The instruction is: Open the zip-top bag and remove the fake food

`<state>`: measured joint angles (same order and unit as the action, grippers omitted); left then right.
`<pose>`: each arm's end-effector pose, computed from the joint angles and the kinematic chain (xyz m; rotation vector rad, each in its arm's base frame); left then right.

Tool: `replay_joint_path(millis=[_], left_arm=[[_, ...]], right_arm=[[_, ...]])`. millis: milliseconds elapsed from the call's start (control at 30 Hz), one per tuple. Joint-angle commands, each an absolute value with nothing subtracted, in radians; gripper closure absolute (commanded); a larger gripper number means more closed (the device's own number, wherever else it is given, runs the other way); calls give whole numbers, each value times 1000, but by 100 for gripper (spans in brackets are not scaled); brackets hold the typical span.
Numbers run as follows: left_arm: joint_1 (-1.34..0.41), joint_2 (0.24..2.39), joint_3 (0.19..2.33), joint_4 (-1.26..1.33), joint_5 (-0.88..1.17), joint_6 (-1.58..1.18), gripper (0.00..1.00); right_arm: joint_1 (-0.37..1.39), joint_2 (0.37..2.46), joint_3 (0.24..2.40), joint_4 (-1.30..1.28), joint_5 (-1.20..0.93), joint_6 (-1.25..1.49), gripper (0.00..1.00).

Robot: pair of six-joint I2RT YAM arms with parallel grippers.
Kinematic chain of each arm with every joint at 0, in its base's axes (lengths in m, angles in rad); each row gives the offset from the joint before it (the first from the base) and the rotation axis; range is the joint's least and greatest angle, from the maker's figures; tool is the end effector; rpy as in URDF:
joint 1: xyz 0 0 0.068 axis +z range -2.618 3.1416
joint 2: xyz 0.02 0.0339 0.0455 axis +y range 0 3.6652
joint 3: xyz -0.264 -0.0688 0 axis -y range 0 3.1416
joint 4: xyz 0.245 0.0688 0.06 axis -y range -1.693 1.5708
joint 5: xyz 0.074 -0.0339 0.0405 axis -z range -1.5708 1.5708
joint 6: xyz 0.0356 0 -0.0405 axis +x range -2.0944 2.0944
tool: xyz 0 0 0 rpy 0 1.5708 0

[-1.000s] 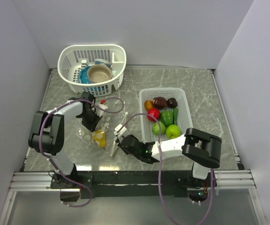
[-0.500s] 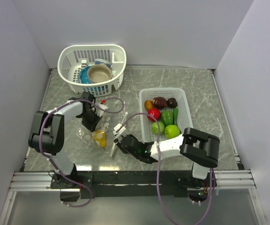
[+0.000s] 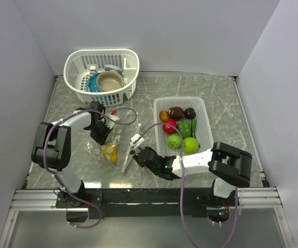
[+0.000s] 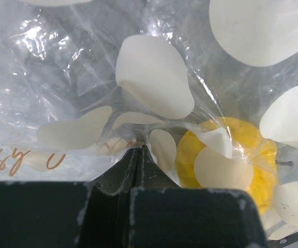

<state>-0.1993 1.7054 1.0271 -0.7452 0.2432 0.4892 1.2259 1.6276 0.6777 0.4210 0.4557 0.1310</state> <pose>0.2921 -0.0678 0.1607 1.0185 2.7622 -0.3246 0.1222 0.2938 0.1592 -0.8313 1.8859 0.3669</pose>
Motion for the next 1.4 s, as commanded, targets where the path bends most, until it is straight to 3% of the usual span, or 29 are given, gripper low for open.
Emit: replay_joint_path(millis=[0,333,567,733,1367], left_arm=[[-196,1706,1012,-744,255,517,99],[-196,1709,1017,-749,259,517,99],[-199,1727,1029,-746,270,509,99],[-198,1730,1029,-746,272,508,99],[-198,1723,1005,-742,298,483,99]], right_arm=[[1206,1666,742,460,473,112,58],[1204,1753,828,480,419,118,47],[1238,1810,847,529,330,120,19],[1270,1867,801,762,239,54,6],[1264,2046,1081,821,259,196,0]])
